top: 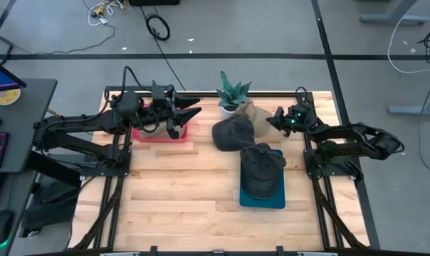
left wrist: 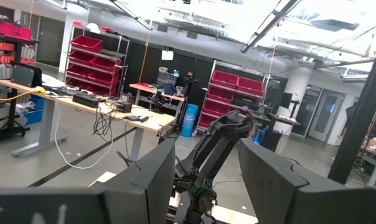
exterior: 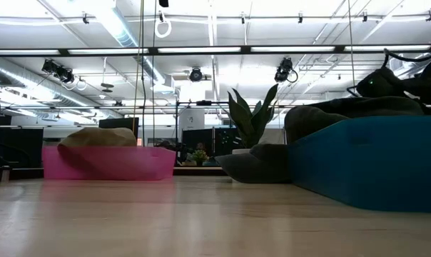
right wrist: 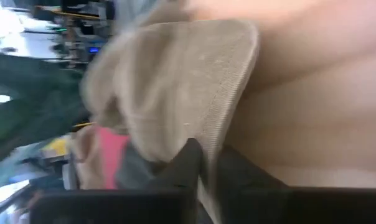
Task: Pick & Place hat
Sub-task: Put the brown cap into the pink bin
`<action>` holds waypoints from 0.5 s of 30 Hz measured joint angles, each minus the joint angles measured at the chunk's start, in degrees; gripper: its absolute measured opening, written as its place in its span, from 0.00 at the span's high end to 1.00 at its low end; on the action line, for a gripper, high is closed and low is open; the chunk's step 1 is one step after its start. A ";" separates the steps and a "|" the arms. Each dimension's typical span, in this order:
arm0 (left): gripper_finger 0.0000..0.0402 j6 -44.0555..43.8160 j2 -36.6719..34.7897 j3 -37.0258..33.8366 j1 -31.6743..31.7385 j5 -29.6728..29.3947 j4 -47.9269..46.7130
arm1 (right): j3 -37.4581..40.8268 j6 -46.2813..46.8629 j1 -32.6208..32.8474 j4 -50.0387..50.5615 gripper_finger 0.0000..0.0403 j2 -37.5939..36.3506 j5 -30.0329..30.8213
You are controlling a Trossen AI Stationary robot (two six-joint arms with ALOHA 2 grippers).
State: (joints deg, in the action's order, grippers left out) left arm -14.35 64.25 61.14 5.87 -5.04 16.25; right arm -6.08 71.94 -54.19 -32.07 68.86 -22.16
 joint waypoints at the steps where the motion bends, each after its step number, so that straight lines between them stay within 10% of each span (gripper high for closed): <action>1: 0.55 0.00 -0.01 0.00 0.00 0.00 0.00 | -0.08 -0.21 0.01 -0.76 0.96 -0.07 -0.04; 15: 0.55 0.07 -0.01 0.00 0.01 -0.01 -0.02 | 0.15 3.89 0.02 4.36 0.98 -10.81 1.29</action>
State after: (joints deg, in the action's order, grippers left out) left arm -14.28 64.24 61.14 5.88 -5.05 16.23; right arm -5.93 75.83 -54.17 -27.71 58.05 -20.87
